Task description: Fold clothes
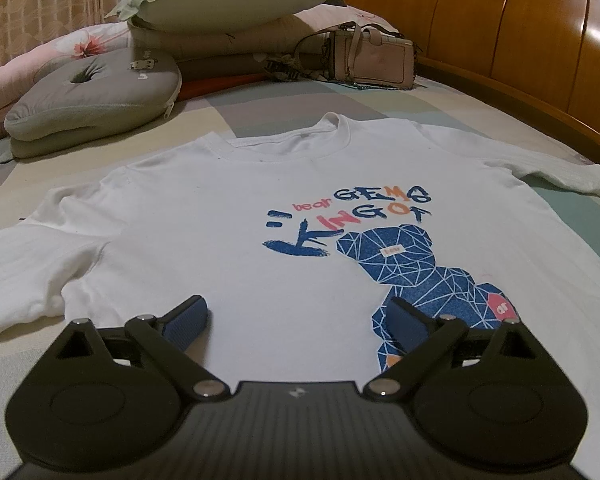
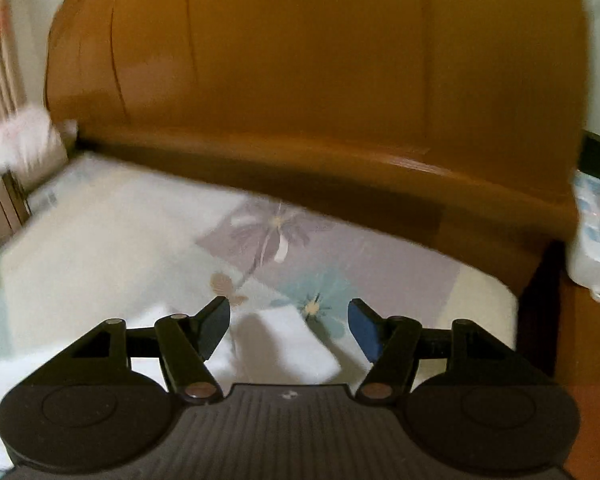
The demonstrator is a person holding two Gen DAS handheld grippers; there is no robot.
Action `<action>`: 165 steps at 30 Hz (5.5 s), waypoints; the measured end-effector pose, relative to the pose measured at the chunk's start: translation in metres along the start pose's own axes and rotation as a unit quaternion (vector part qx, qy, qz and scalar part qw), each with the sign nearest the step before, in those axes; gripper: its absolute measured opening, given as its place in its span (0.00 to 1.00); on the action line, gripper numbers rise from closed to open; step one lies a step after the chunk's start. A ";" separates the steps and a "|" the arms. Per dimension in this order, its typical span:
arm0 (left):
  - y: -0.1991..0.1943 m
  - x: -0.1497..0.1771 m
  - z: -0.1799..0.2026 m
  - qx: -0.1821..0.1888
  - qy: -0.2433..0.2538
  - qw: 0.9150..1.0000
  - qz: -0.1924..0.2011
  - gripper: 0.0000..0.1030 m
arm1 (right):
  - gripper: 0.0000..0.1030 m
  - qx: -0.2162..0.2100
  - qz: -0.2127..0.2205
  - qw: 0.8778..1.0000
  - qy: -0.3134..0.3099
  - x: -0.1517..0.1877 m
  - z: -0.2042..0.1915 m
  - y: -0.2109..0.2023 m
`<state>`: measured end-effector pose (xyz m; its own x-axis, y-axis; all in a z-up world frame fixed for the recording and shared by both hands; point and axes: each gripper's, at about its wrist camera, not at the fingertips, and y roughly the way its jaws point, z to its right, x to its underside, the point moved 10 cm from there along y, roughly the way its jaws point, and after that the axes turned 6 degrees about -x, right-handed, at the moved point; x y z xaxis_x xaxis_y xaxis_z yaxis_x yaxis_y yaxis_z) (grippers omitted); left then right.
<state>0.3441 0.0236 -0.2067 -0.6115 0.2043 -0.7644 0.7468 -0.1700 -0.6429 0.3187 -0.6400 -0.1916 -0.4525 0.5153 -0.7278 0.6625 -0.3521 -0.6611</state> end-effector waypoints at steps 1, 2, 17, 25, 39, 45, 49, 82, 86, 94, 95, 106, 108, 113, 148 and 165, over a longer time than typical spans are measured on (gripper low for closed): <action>0.000 0.000 0.000 0.000 0.000 1.000 0.000 0.94 | 0.65 -0.003 -0.008 1.000 -0.013 0.005 -0.005 0.004; 0.000 0.000 0.000 0.000 0.000 1.000 0.000 0.95 | 0.63 -0.008 -0.014 1.000 -0.026 0.010 -0.011 0.008; -0.007 -0.005 -0.007 -0.011 -0.006 1.000 0.005 0.95 | 0.62 -0.027 0.014 0.996 -0.087 -0.020 -0.098 -0.017; -0.008 -0.004 -0.011 -0.011 -0.009 1.000 -0.002 0.95 | 0.80 -0.124 -0.091 0.971 -0.184 0.058 -0.215 0.000; -0.014 -0.003 -0.006 0.004 0.004 1.000 -0.014 0.95 | 0.97 -0.150 -0.125 0.967 -0.166 0.059 -0.259 -0.028; -0.021 -0.005 0.000 0.016 0.025 1.000 -0.006 0.95 | 0.98 -0.179 -0.171 0.948 -0.201 0.092 -0.347 -0.041; -0.019 -0.005 -0.005 0.012 0.018 1.000 -0.008 0.95 | 0.98 -0.146 -0.192 0.949 -0.204 0.105 -0.376 -0.010; -0.015 -0.006 -0.019 -0.006 0.003 1.000 -0.007 0.95 | 1.00 -0.122 -0.130 0.967 -0.185 0.065 -0.390 0.048; -0.020 -0.009 -0.019 0.000 -0.003 1.000 0.003 0.95 | 1.00 -0.166 -0.152 0.951 -0.211 0.082 -0.407 0.009; -0.019 -0.009 -0.021 -0.004 -0.003 1.000 0.004 0.95 | 1.00 -0.152 -0.155 0.941 -0.260 0.119 -0.436 0.020; -0.017 -0.009 -0.022 -0.005 -0.003 1.000 0.003 0.95 | 1.00 -0.164 -0.136 0.941 -0.261 0.115 -0.440 0.027; -0.022 -0.010 -0.015 -0.001 0.004 1.000 0.011 0.95 | 1.00 -0.363 -0.140 0.877 -0.282 0.111 -0.410 -0.056; -0.022 -0.009 -0.010 0.002 0.009 1.000 0.011 0.95 | 1.00 -0.367 -0.150 0.866 -0.305 0.126 -0.400 -0.061; -0.020 -0.008 -0.003 0.004 0.020 1.000 0.010 0.95 | 1.00 -0.343 -0.166 0.865 -0.327 0.159 -0.362 -0.055; -0.018 -0.003 0.001 0.008 0.029 1.000 0.004 0.95 | 1.00 -0.297 -0.108 0.931 -0.180 0.077 -0.241 -0.047; -0.016 -0.002 0.002 0.008 0.030 1.000 0.000 0.95 | 1.00 -0.247 -0.101 0.958 -0.104 0.049 -0.153 -0.044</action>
<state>0.3327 0.0240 -0.1951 -0.5948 0.2620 -0.7600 0.7418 -0.1856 -0.6445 0.3588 -0.4797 -0.1709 -0.6763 0.3486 -0.6489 0.7275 0.1783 -0.6625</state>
